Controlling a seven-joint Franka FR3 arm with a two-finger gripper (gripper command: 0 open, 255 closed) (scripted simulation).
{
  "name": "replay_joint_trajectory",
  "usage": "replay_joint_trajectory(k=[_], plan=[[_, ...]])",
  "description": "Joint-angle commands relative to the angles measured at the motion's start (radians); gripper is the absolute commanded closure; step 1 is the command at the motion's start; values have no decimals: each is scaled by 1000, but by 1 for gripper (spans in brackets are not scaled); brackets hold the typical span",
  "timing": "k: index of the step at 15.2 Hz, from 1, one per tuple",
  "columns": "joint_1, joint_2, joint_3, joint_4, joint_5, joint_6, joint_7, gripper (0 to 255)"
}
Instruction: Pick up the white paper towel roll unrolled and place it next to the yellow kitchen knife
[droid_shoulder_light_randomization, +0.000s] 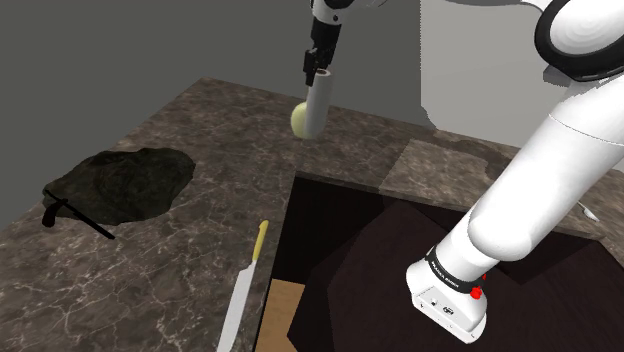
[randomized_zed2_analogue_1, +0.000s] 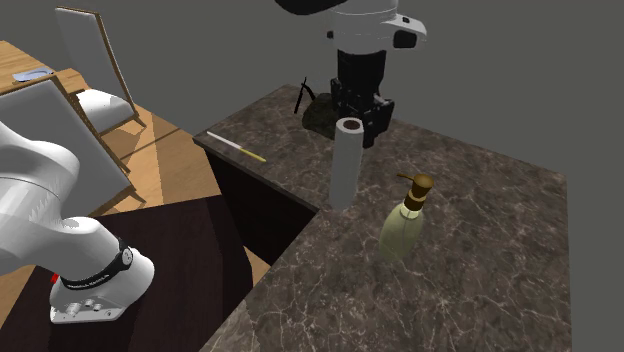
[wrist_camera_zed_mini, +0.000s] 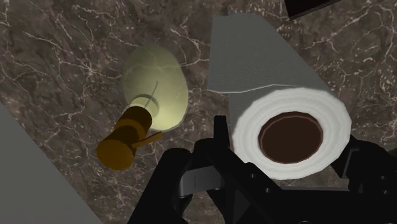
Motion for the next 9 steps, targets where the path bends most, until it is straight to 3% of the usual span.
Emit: replay_joint_trajectory(k=[1, 9], plan=[[0, 2, 0, 31, 0, -29, -1, 255], [0, 7, 0, 145, 1, -138, -5, 255]])
